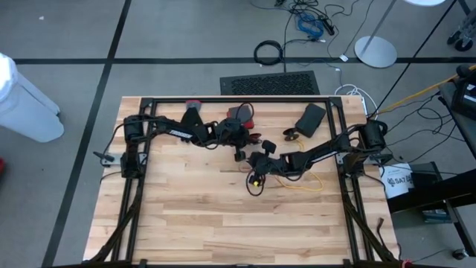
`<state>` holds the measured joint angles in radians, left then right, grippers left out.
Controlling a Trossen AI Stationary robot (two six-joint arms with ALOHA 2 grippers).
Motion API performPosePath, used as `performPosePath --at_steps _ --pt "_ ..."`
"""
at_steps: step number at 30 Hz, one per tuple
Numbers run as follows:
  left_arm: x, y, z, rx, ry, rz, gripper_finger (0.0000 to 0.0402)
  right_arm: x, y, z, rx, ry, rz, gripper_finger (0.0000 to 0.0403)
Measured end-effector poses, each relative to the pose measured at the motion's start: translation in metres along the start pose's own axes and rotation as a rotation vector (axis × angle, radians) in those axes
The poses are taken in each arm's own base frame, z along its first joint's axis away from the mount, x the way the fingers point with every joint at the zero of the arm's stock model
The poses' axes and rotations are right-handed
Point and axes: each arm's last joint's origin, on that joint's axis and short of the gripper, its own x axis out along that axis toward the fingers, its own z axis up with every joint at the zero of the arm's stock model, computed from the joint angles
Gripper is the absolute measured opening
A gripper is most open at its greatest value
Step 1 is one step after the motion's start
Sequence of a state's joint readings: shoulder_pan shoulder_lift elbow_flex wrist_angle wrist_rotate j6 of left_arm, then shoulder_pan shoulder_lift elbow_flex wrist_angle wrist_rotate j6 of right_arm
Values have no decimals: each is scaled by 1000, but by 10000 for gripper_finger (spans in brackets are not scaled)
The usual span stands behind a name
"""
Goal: Coil cords
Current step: Uncoil the red wire from the spool
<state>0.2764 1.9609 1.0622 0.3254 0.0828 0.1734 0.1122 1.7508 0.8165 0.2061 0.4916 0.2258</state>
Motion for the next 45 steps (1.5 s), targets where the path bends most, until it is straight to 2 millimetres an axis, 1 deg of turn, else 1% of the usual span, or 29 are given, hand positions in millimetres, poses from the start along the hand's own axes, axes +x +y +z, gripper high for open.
performPosePath --at_steps 4,8,12,16,19,24,27,31,35,40,45 --pt "-9 2 8 1 3 65 1 -5 9 -1 -14 -18 -10 83" --pt "-22 5 22 15 -32 117 1 -13 22 -5 -21 -30 0 125" --pt "-36 2 34 35 -57 133 1 -24 36 -9 -46 -72 -60 151" --pt "-51 -4 46 70 -73 144 0 -39 48 -12 -79 -128 -159 154" --pt "-64 -9 56 96 -91 143 0 -51 53 -13 -86 -165 -228 149" --pt "-87 -21 71 134 -114 138 0 -72 56 -9 -85 -245 -345 141" --pt "-101 -31 78 155 -138 129 0 -85 55 -5 -86 -292 -429 137" --pt "-115 -44 79 172 -173 100 0 -100 46 2 -76 -313 -461 135" --pt "-126 -50 77 174 -231 111 0 -114 36 8 -46 -335 -452 134" --pt "-135 -51 66 157 -338 120 0 -125 24 10 -29 -347 -423 134" --pt "-137 -57 51 140 -446 155 0 -127 17 11 34 -391 -415 134"
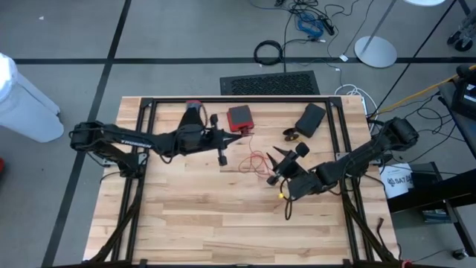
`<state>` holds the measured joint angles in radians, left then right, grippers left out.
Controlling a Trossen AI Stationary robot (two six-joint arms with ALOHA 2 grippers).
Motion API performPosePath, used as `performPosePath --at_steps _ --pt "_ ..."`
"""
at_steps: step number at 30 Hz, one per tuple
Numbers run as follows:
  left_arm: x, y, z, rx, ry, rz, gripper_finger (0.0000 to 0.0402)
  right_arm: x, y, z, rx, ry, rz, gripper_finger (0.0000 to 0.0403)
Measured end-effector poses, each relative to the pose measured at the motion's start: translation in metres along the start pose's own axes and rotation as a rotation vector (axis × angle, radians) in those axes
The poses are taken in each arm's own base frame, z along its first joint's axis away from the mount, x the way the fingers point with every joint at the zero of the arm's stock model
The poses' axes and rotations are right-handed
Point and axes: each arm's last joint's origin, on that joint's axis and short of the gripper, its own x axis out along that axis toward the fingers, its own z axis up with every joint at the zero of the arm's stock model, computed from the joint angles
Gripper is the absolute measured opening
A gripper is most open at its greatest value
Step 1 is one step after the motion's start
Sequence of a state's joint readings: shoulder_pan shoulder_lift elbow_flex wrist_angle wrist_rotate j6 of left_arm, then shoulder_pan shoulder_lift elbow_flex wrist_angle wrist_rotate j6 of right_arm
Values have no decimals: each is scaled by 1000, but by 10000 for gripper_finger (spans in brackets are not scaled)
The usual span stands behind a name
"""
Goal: Coil cords
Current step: Uncoil the red wire from the spool
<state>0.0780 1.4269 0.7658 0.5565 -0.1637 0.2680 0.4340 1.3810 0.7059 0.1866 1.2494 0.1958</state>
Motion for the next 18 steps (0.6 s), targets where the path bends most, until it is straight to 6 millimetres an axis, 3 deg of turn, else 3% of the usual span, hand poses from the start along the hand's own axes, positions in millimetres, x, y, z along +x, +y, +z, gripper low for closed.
performPosePath --at_steps 11,18 --pt "-14 -29 -17 -34 -129 103 0 28 2 5 117 -179 86 134" --pt "-7 -49 -28 -44 -117 158 0 48 19 -9 106 -226 80 134"
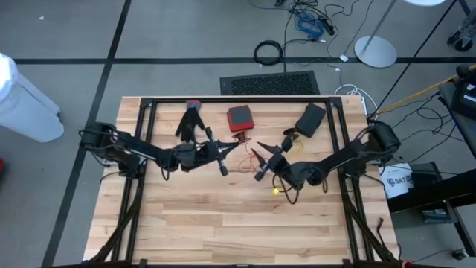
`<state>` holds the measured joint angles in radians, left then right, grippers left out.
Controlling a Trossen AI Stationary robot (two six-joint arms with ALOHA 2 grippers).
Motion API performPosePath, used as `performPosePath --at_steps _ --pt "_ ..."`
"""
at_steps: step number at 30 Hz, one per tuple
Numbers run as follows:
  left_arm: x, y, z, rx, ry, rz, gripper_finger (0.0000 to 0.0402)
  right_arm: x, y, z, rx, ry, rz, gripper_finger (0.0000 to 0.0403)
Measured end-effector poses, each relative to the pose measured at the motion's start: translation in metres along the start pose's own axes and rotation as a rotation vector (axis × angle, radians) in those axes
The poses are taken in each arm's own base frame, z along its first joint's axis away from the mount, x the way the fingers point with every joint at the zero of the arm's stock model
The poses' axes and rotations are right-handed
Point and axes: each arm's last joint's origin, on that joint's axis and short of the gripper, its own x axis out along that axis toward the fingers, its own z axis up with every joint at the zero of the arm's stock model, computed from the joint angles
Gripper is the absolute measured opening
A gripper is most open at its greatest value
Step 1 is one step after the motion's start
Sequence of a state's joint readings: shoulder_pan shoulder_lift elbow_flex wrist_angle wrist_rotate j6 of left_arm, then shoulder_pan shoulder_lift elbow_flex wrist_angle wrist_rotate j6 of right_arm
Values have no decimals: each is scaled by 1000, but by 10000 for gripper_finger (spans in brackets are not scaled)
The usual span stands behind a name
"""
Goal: Coil cords
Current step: Uncoil the red wire from the spool
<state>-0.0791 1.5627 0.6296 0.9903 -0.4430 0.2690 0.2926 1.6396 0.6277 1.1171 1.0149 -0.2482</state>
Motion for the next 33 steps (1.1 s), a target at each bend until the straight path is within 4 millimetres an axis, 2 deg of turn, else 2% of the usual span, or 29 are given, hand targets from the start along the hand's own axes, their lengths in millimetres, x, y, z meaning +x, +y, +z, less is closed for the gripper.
performPosePath --at_steps 9,25,33 --pt "3 -20 -18 -8 -4 17 0 11 18 -9 -78 12 -68 134" --pt "-1 -28 -13 -49 -25 21 0 13 18 -10 -92 35 -138 136" --pt "-1 -28 -13 -52 -25 22 0 14 18 -10 -57 34 -142 163"
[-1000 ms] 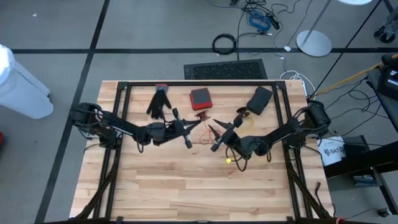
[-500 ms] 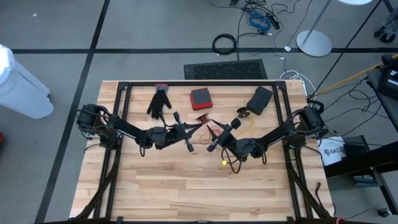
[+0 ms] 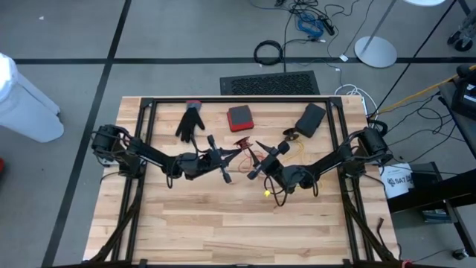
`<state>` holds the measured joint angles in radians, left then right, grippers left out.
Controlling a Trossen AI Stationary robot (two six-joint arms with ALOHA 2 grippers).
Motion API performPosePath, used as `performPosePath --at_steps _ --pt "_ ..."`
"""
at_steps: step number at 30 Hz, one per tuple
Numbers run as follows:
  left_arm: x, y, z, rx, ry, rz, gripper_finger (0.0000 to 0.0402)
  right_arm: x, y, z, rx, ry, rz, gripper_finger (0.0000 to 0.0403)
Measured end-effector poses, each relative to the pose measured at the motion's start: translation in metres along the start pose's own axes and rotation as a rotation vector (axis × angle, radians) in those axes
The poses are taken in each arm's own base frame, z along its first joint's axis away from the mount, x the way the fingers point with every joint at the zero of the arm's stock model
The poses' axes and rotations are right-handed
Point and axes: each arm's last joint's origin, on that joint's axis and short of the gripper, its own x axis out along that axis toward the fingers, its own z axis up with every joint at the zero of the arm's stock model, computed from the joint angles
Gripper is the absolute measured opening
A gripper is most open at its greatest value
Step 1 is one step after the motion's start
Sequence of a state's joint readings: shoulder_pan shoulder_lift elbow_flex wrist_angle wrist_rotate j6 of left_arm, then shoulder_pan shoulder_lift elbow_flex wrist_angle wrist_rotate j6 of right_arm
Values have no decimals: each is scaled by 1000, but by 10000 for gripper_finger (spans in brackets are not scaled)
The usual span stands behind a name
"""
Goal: Coil cords
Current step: Uncoil the red wire from the spool
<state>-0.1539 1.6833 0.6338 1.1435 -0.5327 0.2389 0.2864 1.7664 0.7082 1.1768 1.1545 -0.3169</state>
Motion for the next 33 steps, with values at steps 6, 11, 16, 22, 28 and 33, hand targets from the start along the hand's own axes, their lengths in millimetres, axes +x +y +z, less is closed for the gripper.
performPosePath --at_steps 6,11,16,22,28,33 --pt "0 0 0 -31 0 1 0 3 -1 -1 11 1 2 188" --pt "0 0 0 -46 -2 -4 0 4 0 -1 14 -13 46 189" --pt "0 -1 0 -51 -3 -12 3 5 -1 -1 24 -11 41 171" --pt "-1 -2 1 -55 -4 -17 4 6 -1 -1 33 -11 43 143" --pt "-1 -2 1 -75 -6 -39 5 7 -1 -1 30 -13 53 115" --pt "-1 -2 0 -74 -5 -40 5 8 -2 -1 34 -14 55 97"
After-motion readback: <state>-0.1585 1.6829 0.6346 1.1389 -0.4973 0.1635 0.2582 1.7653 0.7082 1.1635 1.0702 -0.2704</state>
